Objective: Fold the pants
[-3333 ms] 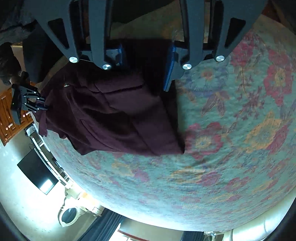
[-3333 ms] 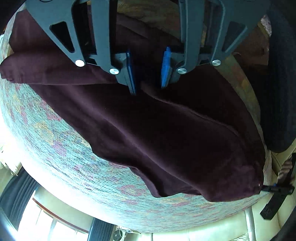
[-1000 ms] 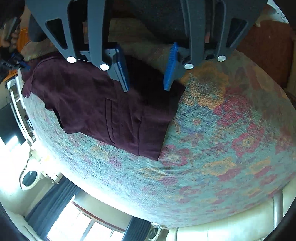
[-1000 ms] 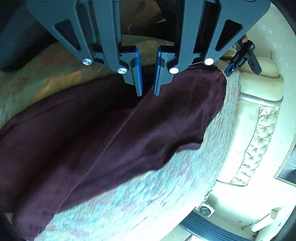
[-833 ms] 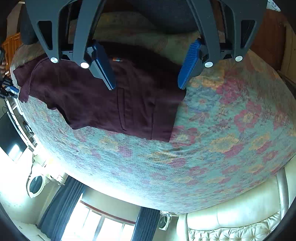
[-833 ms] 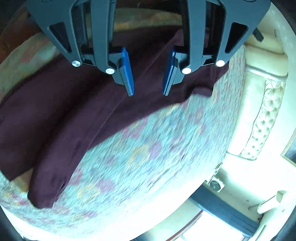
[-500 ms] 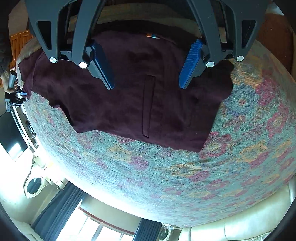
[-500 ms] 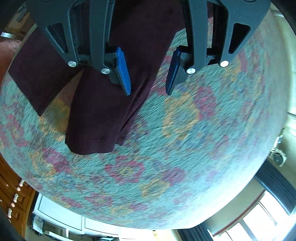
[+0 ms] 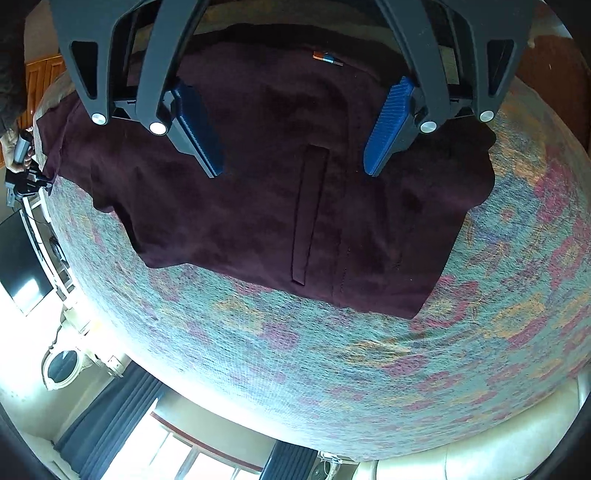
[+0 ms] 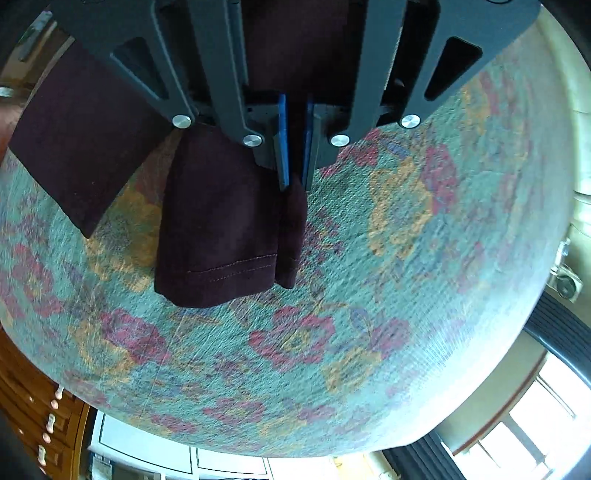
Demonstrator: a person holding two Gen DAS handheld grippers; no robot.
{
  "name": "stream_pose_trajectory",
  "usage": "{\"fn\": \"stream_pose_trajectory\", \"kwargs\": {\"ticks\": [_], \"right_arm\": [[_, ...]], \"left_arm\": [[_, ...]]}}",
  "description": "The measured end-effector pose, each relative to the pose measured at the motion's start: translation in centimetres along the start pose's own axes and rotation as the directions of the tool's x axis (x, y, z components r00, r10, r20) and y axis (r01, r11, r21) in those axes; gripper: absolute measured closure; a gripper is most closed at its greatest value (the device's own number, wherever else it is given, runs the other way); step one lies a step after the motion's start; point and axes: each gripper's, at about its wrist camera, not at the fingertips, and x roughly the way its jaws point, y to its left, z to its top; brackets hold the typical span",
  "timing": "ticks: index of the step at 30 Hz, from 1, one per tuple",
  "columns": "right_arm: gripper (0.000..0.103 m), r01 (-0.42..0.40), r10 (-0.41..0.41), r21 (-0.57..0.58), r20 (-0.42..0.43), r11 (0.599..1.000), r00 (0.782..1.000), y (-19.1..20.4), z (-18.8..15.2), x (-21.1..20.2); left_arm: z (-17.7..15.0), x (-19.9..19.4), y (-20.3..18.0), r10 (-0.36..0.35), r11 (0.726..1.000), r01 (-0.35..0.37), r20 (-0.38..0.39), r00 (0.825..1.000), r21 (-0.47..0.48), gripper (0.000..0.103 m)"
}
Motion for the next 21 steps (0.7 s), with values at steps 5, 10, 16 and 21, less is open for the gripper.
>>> {"fn": "stream_pose_trajectory", "kwargs": {"ticks": [5,10,16,21], "right_arm": [[0.097,-0.161,0.156,0.031,0.11,0.987,0.982,-5.6,-0.8,-7.2],[0.097,-0.242,0.227,0.124,0.126,0.962,0.966,-12.3,-3.2,-9.5],[0.097,-0.281,0.268,0.316,0.085,0.906,0.96,-18.4,-6.4,-5.4],[0.087,-0.348,0.337,0.377,0.098,0.858,0.937,-19.4,-6.8,-3.8]], "left_arm": [[-0.1,0.0,-0.1,0.011,1.0,-0.011,0.004,1.0,0.005,0.025],[-0.5,0.1,-0.6,0.038,0.999,-0.039,0.013,0.999,0.03,0.024],[-0.7,0.3,-1.0,0.067,0.996,-0.067,0.018,0.998,0.054,0.023],[-0.8,0.2,-1.0,0.067,0.997,-0.067,0.016,0.998,0.039,0.023]]}}
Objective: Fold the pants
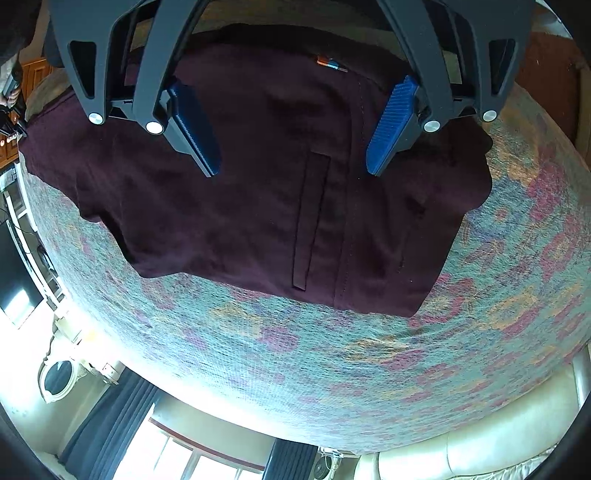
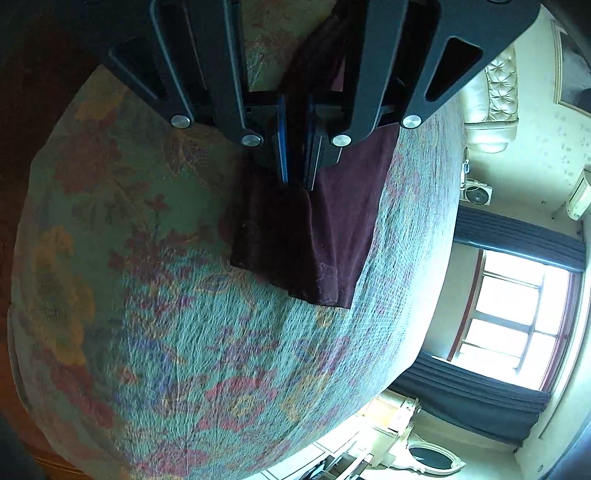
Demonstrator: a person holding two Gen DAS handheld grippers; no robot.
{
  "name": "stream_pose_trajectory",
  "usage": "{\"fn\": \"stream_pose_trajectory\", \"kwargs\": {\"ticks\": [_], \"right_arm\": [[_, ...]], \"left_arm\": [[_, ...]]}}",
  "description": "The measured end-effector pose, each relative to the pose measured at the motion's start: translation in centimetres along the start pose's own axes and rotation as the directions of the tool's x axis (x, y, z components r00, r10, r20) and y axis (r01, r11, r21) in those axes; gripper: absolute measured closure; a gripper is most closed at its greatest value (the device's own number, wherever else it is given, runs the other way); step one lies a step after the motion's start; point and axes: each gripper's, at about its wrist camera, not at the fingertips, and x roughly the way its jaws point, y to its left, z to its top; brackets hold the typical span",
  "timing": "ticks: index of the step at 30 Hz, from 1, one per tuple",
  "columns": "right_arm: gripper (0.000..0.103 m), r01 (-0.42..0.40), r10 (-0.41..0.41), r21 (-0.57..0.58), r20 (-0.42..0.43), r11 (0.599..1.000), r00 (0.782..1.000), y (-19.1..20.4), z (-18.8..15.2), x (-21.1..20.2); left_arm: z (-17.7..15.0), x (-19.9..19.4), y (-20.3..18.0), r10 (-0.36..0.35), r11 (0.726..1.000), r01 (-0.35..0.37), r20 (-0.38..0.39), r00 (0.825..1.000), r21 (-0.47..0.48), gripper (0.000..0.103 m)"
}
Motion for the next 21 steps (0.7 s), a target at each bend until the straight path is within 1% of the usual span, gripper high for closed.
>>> {"fn": "stream_pose_trajectory", "kwargs": {"ticks": [1,2,4,5,8,10,12,15,17,19,21], "right_arm": [[0.084,-0.036,0.036,0.031,0.009,0.999,0.999,-0.3,0.1,0.0],[0.084,-0.051,0.05,0.042,0.014,0.998,0.999,-0.5,0.3,0.0],[0.097,-0.051,0.051,0.016,0.003,0.999,0.999,-0.3,0.6,0.1],[0.097,-0.044,0.044,-0.002,0.009,0.999,0.999,0.0,0.5,-0.1],[0.097,-0.059,0.06,-0.038,0.032,0.998,0.998,1.4,0.5,-1.3],[0.098,-0.071,0.073,-0.052,0.044,0.996,0.996,1.9,0.5,-2.3],[0.098,-0.065,0.068,-0.067,0.046,0.996,0.997,2.1,0.7,-2.8],[0.098,-0.028,0.03,-0.046,0.037,0.999,0.999,0.2,0.7,-2.4],[0.098,0.0,0.0,-0.013,0.035,1.0,0.999,-1.6,0.7,-1.5],[0.099,-0.023,0.023,0.021,0.024,1.0,0.999,-3.0,0.6,-0.9],[0.099,-0.03,0.03,0.015,0.02,0.999,0.999,-3.1,0.6,-1.1]], "left_arm": [[0.0,0.0,0.0,0.003,1.0,-0.003,0.0,1.0,0.001,0.022],[0.0,0.1,-0.1,0.008,1.0,-0.008,0.001,1.0,0.005,0.022],[-0.2,0.1,-0.4,0.023,0.999,-0.023,0.004,1.0,0.021,0.022],[-0.2,0.2,-0.5,0.032,0.999,-0.033,0.005,0.999,0.032,0.022],[-0.3,0.2,-0.9,0.051,0.997,-0.051,0.006,0.999,0.053,0.021],[-0.3,0.1,-0.9,0.047,0.998,-0.047,0.008,0.999,0.044,0.021],[-0.3,-0.2,-0.8,0.031,0.999,-0.031,0.011,0.999,0.032,0.021],[-0.2,-0.5,-0.9,0.003,0.999,-0.003,0.014,1.0,0.034,0.021],[-0.3,-0.4,-1.1,0.006,0.999,-0.007,0.011,1.0,0.042,0.021],[-0.4,-0.4,-1.2,0.008,0.999,-0.008,0.01,1.0,0.047,0.021],[-0.4,-0.4,-1.2,0.009,0.999,-0.009,0.009,1.0,0.051,0.021]]}}
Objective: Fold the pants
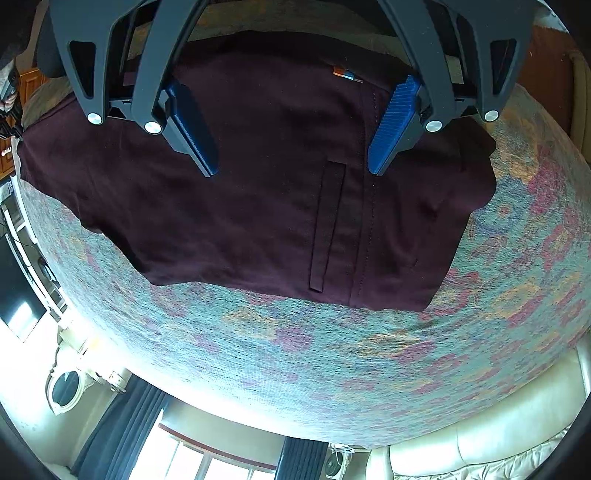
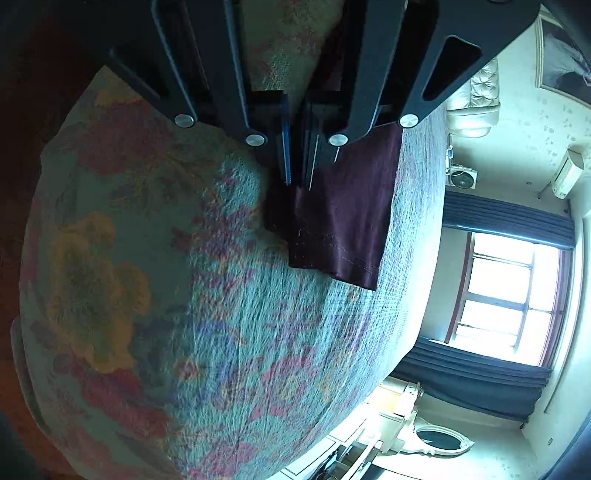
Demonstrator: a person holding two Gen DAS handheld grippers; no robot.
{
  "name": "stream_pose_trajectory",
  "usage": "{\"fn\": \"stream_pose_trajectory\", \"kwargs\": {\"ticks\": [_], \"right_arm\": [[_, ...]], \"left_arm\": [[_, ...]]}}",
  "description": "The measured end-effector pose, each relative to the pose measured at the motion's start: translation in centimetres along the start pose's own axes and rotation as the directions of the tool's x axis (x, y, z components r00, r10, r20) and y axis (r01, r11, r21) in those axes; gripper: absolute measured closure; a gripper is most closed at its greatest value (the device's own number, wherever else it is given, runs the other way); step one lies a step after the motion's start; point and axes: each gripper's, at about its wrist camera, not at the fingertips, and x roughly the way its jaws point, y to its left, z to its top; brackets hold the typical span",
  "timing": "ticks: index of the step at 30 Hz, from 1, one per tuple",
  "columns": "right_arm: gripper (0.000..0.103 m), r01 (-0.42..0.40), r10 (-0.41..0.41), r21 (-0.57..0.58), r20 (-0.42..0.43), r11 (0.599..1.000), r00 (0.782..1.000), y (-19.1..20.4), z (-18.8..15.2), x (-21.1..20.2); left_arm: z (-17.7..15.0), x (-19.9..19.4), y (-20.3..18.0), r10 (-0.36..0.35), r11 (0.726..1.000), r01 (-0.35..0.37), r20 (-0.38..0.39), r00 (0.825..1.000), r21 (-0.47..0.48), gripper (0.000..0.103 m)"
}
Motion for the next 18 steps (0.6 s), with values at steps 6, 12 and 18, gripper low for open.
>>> {"fn": "stream_pose_trajectory", "kwargs": {"ticks": [6,12,18], "right_arm": [[0.08,0.095,-0.096,-0.143,-0.003,0.985,0.995,2.6,1.6,-2.9],[0.043,0.099,-0.129,-0.346,-0.064,0.933,0.99,5.0,5.6,-1.9],[0.037,0.071,-0.175,-0.412,-0.221,0.908,0.959,5.8,5.7,3.0]], "left_arm": [[0.1,-0.2,0.2,-0.01,1.0,0.01,0.014,1.0,0.001,0.021],[0.3,-1.4,-1.3,0.013,0.994,-0.024,0.103,0.995,0.107,0.019],[0.5,-0.7,-1.0,0.024,0.998,-0.029,0.088,0.996,0.061,0.018]]}}
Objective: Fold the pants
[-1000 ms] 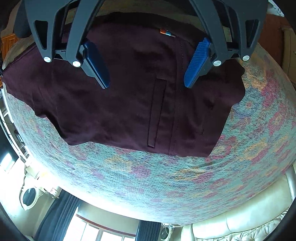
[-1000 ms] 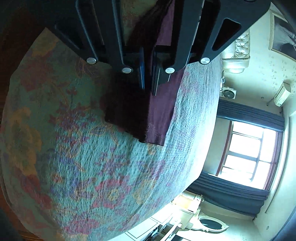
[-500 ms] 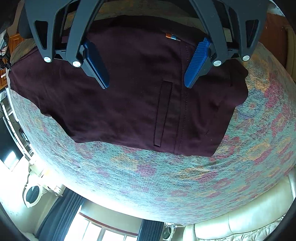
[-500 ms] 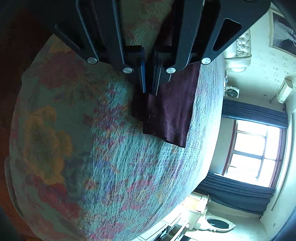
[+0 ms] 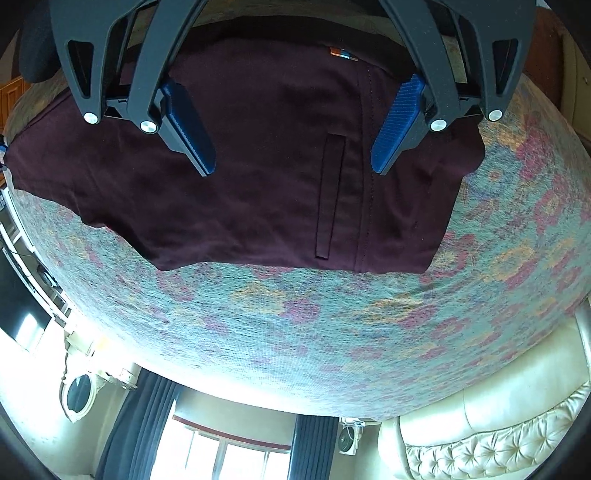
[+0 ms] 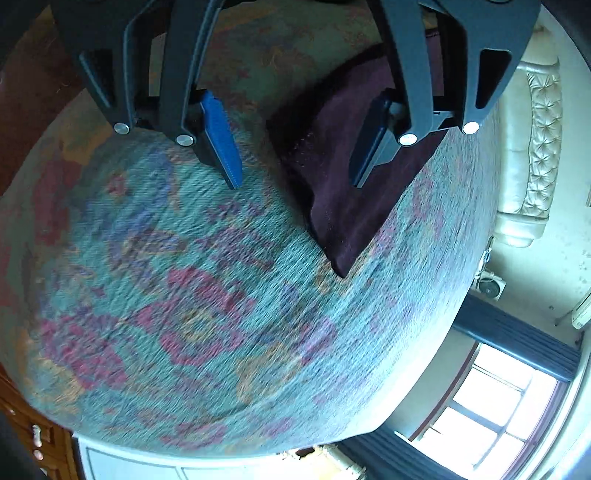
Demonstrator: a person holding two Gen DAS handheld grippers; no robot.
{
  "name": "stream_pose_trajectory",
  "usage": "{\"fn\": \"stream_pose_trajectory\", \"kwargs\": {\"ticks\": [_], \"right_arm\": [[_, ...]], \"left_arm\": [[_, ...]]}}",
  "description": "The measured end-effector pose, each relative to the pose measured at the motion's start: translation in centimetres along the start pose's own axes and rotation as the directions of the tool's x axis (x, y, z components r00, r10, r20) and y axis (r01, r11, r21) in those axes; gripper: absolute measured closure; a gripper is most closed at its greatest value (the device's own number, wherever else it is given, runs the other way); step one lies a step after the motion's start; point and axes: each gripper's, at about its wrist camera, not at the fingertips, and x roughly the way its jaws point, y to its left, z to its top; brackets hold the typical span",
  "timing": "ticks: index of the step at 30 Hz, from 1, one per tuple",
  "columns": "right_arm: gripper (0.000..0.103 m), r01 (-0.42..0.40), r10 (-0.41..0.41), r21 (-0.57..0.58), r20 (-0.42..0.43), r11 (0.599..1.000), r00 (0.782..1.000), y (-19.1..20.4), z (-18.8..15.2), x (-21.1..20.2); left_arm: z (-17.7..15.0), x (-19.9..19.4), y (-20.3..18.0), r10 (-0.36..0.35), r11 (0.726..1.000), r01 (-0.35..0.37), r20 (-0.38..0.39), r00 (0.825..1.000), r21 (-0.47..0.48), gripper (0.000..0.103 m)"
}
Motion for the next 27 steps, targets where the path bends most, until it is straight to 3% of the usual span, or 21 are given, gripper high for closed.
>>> {"fn": "stream_pose_trajectory", "kwargs": {"ticks": [2,4,7,9,10,15,27], "right_arm": [[0.031,-0.02,0.02,-0.016,-0.015,1.0,1.0,0.7,0.1,0.5],[0.045,-0.039,0.037,-0.039,-0.058,0.998,0.998,1.9,0.0,1.1],[0.056,0.076,-0.088,-0.16,-0.071,0.984,0.994,4.1,-0.5,1.8],[0.077,0.126,-0.139,-0.169,-0.069,0.978,0.988,4.4,-0.5,1.8],[0.089,0.111,-0.121,-0.142,-0.068,0.984,0.99,4.3,-0.4,1.4],[0.092,0.106,-0.109,-0.142,-0.012,0.984,0.994,5.7,-0.9,-0.7],[0.092,0.035,-0.019,-0.222,0.071,0.974,0.997,12.6,-2.1,-5.9]], "left_arm": [[-0.1,0.3,0.4,-0.004,1.0,0.004,-0.012,1.0,-0.022,0.018],[-0.2,0.6,0.9,-0.009,0.999,0.007,-0.026,1.0,-0.049,0.018],[-0.3,1.0,1.8,-0.015,0.995,0.011,-0.04,0.999,-0.099,0.018],[-0.3,1.0,2.0,-0.021,0.994,0.017,-0.036,0.999,-0.109,0.018],[-0.3,1.0,1.9,-0.017,0.995,0.013,-0.037,0.999,-0.104,0.018],[-0.1,0.7,1.4,0.02,0.998,-0.022,-0.03,0.999,-0.056,0.018],[0.1,0.7,2.8,0.018,0.995,-0.024,-0.057,0.998,-0.099,0.018]]}}
